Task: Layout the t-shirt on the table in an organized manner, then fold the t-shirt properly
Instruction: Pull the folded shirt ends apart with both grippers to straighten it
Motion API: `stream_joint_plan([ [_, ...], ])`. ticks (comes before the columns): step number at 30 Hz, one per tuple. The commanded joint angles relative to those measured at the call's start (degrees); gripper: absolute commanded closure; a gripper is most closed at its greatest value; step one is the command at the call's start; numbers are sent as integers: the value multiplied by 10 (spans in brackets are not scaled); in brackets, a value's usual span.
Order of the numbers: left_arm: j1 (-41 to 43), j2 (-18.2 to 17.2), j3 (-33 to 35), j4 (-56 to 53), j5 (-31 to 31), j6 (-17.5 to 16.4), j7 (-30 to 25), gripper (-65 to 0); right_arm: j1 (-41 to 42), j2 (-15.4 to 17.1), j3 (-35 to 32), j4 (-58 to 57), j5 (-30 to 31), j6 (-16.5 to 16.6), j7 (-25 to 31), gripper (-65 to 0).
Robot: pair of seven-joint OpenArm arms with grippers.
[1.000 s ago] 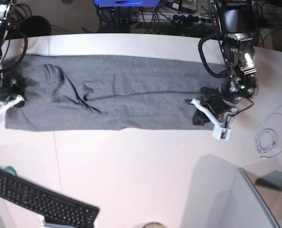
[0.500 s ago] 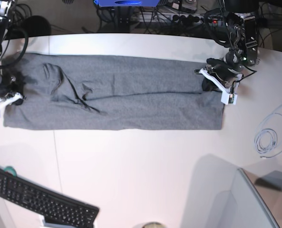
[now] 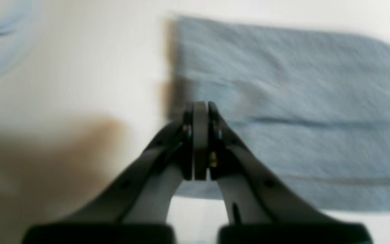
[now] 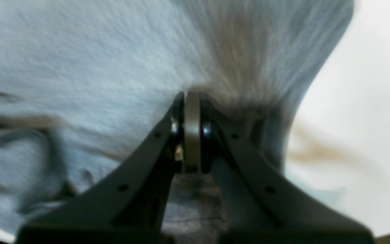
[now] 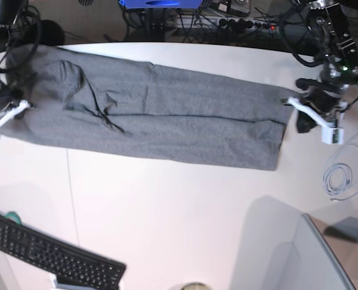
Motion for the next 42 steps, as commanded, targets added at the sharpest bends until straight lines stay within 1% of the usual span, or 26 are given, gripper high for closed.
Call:
stream_joint_plan([
  [1, -3, -5, -21, 5, -3, -23, -3, 0, -3, 7, 4, 30, 8, 4, 11, -11],
  [2, -7, -5, -38, -2, -3, -51, -3, 0, -10, 7, 3, 49, 8, 5, 11, -12],
  [4, -20, -6, -61, -17, -3, -92, -1, 0, -14, 7, 3, 68, 8, 5, 11, -12],
  [6, -27, -7, -84, -36, 0, -119, -1, 0, -14, 8, 2, 70, 7, 6, 7, -12],
  [7, -28, -7, -93, -45, 2, -126, -1, 0, -15, 10, 0, 70, 7, 6, 4, -12],
  [10, -28, -10, -93, -71, 3, -128, -3, 0, -17, 10, -16, 70, 7, 6, -27, -11],
  [14, -27, -9, -55, -129, 1, -129, -5, 0, -28, 5, -22, 53, 7, 4, -30, -9],
  [16, -27, -5, -49, -156, -1, -129, -21, 0, -22, 1, -22, 25, 7, 3, -15, -9],
  [19, -27, 8, -49, -201, 3, -129, -82, 0, -16, 4, -22, -23, 7, 3, 6, -9],
  [20, -27, 8, -49, -212, 4, -129, -92, 0, -11, 4, -22, -38, 6, 3, 9, -9],
  [22, -25, 8, -42, -230, 4, -129, -93, 0, -4, 7, -22, -71, 6, 3, 20, -9],
  [23, -23, 5, -34, -236, 4, -128, -94, 0, 1, 15, -22, -83, 6, 3, 25, -9],
  [26, -18, 5, -29, -246, 4, -128, -94, 0, 17, 24, -23, -128, 6, 3, 40, -9],
  [28, -5, 5, -27, -247, 4, -128, -94, 0, 30, 26, -23, -158, 6, 5, 45, -9],
  [30, 4, 8, -25, -243, 4, -128, -94, 0, 41, 37, -23, -181, 6, 5, 45, -9],
  [34, 25, 10, -29, -230, 0, -128, -94, 0, 62, 41, -23, -208, 6, 6, 46, -9],
  [39, 50, 11, -30, -170, -2, -128, -92, 0, 66, 41, -24, -201, 5, 6, 50, -9],
  [42, 57, 19, -34, -115, -3, -128, -91, 0, 48, 40, -22, -164, 5, 6, 48, -9],
])
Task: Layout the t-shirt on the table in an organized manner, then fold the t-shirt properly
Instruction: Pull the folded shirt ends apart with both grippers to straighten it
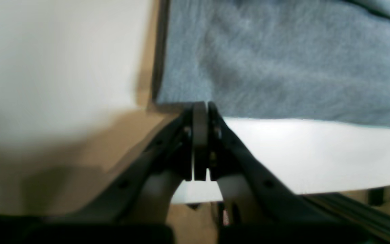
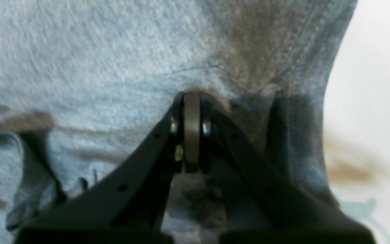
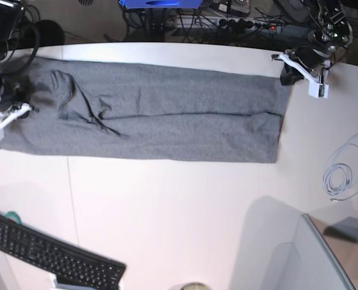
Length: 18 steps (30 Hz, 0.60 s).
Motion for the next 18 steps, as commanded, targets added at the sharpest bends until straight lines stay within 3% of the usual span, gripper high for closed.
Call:
stream_joint_plan([
  [1, 3, 0, -20, 31, -12, -6, -16, 0, -11, 8, 3, 29, 7, -1, 5, -9],
  [5, 8, 25, -77, 103, -12, -7, 13, 0, -50, 5, 3, 111, 11, 1, 5, -8],
  [8, 0, 24, -93, 138, -12, -7, 56, 0, -76, 2, 4, 159, 11, 30, 9, -8],
  [12, -32, 11, -92, 133, -12, -7, 56, -12, -101, -22, 9, 215, 9, 46, 8, -8],
  [16, -79, 0, -96, 89, -12, -7, 56, -365, -123, -42, 6, 258, 8, 46, 5, -8],
  [18, -98, -17, -91, 49, -12, -7, 55, -510, -129, -46, 5, 265, 8, 47, 5, -8],
])
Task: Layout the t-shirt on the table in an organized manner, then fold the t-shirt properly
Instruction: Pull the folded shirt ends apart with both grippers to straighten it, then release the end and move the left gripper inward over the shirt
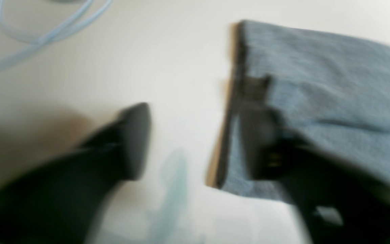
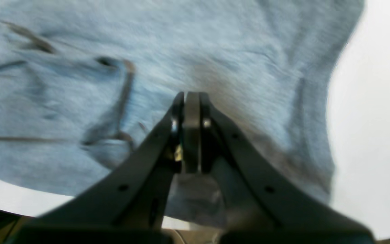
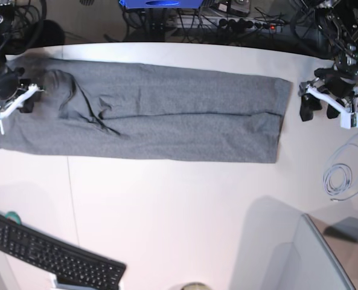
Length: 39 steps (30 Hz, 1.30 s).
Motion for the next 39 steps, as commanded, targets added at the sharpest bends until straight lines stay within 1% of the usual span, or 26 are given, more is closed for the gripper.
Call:
stream_joint_plan([
  [1, -12, -15, -2, -15, -9, -3, -12, -553, -4, 9, 1, 12, 5, 1, 9, -8],
  [2, -24, -19, -2, -40, -9, -3, -13, -578, -7, 8, 1, 12, 5, 1, 9, -8],
  [5, -52, -28, -6, -105, -9, -3, -13, -579, -8, 8, 1, 11, 5, 1, 9, -8],
  [8, -64, -29, -6, -139, -9, -3, -14, -579, -9, 8, 1, 10, 5, 1, 9, -8],
  [15, -66, -22, -4, -136, -9, -3, -14, -579, -9, 7, 1, 8, 5, 1, 9, -9],
  [21, -59, 2, -1, -62, -9, -3, -13, -579, -8, 7, 0, 8, 5, 1, 9, -11],
  [23, -67, 2, 3, -67, -9, -3, -12, -579, -8, 7, 0, 8, 5, 1, 9, -12],
  [27, -78, -2, 58, -103, -9, -3, -13, -579, -7, 7, 0, 7, 5, 1, 9, -12],
  [29, -78, -2, 72, -109, -9, -3, -13, -579, -7, 7, 0, 7, 5, 1, 9, -12],
  [33, -91, 2, 78, -126, -8, -3, -14, -579, -7, 7, 0, -2, 5, 2, 9, -12],
  [37, -105, -2, 74, -166, -4, -3, -18, -579, -5, 7, 0, -27, 5, 2, 11, -12],
  [39, -105, -3, 75, -185, -3, -3, -49, -579, -5, 7, 0, -33, 5, 2, 12, -11],
])
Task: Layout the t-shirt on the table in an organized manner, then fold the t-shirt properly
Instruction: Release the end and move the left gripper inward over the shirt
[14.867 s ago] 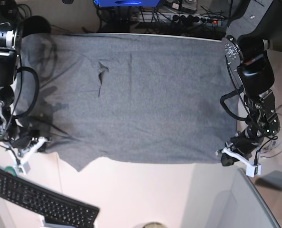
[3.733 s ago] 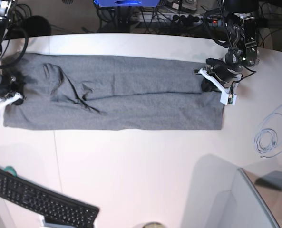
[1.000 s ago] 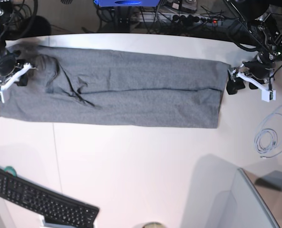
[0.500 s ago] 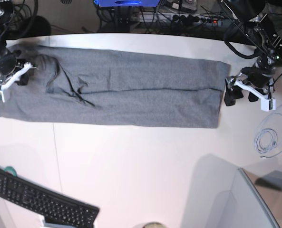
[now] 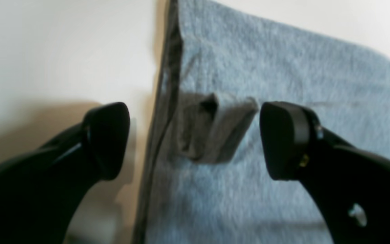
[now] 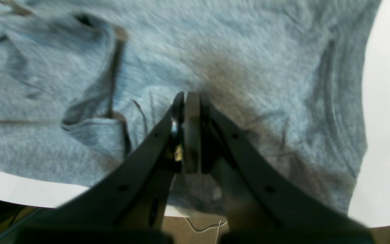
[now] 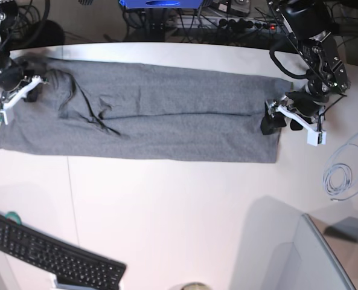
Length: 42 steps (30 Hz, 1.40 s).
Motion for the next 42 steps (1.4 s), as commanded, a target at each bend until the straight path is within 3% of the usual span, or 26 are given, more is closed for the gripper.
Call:
stream_joint_plan([
  [1, -5, -9, 3, -4, -6, -5, -23, -579, 3, 6, 2, 7, 8, 3, 13, -11],
  [9, -13, -16, 3, -106, -6, -5, -78, -576, 3, 6, 2, 12, 10, 3, 13, -9],
  [11, -12, -16, 4, -117, -6, -5, -84, -536, 3, 6, 2, 12, 10, 3, 13, -9],
  [13, -12, -16, 4, -120, -7, -5, -85, -411, 3, 6, 2, 12, 10, 3, 13, -9],
  [16, -12, -16, 0, -121, -8, -5, -90, -133, 3, 6, 2, 12, 10, 3, 13, -9],
  [18, -12, -16, 0, -121, -9, -5, -90, -5, 3, 6, 2, 12, 10, 3, 13, -9],
  [25, -11, -30, -3, -112, -11, -5, -91, 0, 2, 6, 2, 13, 10, 3, 12, -9],
  [30, 4, -37, -45, -64, -6, -5, -91, 0, -2, 6, 3, 34, 10, 3, 10, -9],
  [36, 73, -26, -48, 99, -6, -5, -91, 0, -11, 6, 3, 69, 11, 3, 9, -9],
  [42, 154, -8, 53, 258, -5, -5, -89, 0, -9, 6, 3, 68, 11, 3, 9, -9],
])
